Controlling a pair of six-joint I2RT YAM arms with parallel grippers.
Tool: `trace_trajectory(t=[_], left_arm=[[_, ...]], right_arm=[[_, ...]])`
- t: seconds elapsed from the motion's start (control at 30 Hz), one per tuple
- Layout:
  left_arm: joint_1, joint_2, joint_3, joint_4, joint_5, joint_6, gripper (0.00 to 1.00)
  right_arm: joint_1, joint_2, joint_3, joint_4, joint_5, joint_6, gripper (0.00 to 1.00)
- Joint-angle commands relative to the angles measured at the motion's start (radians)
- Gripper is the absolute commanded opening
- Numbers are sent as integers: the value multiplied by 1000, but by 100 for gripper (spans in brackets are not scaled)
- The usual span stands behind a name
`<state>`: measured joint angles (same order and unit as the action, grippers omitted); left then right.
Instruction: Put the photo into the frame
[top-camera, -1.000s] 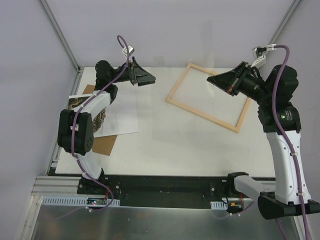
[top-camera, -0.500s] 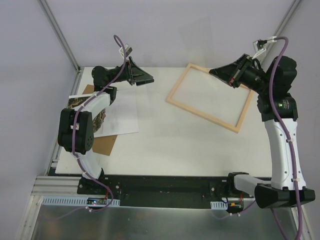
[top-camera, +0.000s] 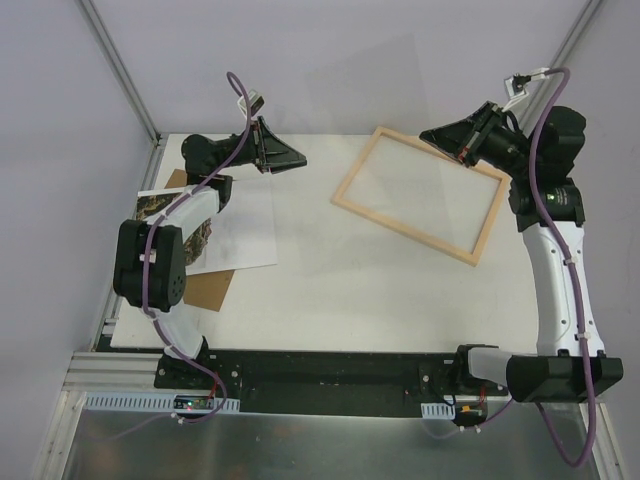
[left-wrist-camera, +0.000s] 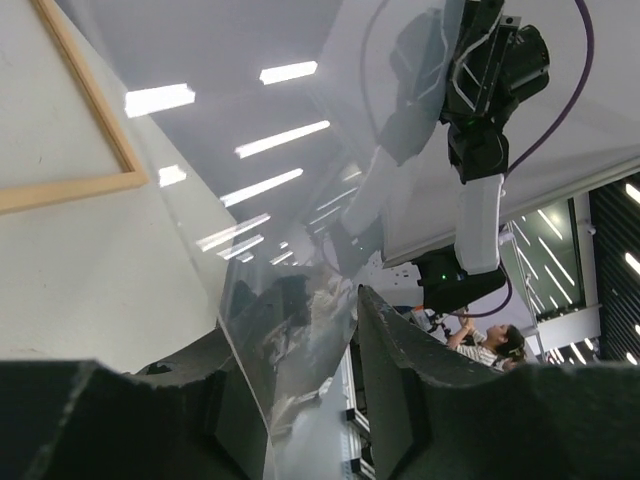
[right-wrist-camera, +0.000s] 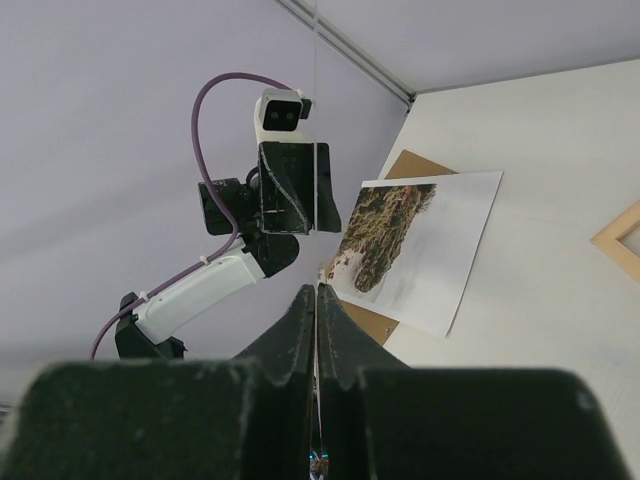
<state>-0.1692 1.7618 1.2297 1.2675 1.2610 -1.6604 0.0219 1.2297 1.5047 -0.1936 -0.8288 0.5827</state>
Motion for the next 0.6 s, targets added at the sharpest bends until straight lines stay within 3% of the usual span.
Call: trace_trajectory(t=[0.0,0.2,0.37,0.47,0.57], left_arm=[[-7,-85,7,118,25,-7,33],[-7,-131,7,67,28,22,26],[-7,-150,8,43,31,33,16],[-7,-156,7,36,31,36,1],[-7,-168,2,30,31,42,0]], right_arm=[[-10,17,-17,109,-21,23,1],[-17,22,-61,155,-6,40,1],[-17,16,-92,184,-6,48,1],[-39,16,-101,189,-7,46,1],[-42,17,-109,186,-7,34,1]])
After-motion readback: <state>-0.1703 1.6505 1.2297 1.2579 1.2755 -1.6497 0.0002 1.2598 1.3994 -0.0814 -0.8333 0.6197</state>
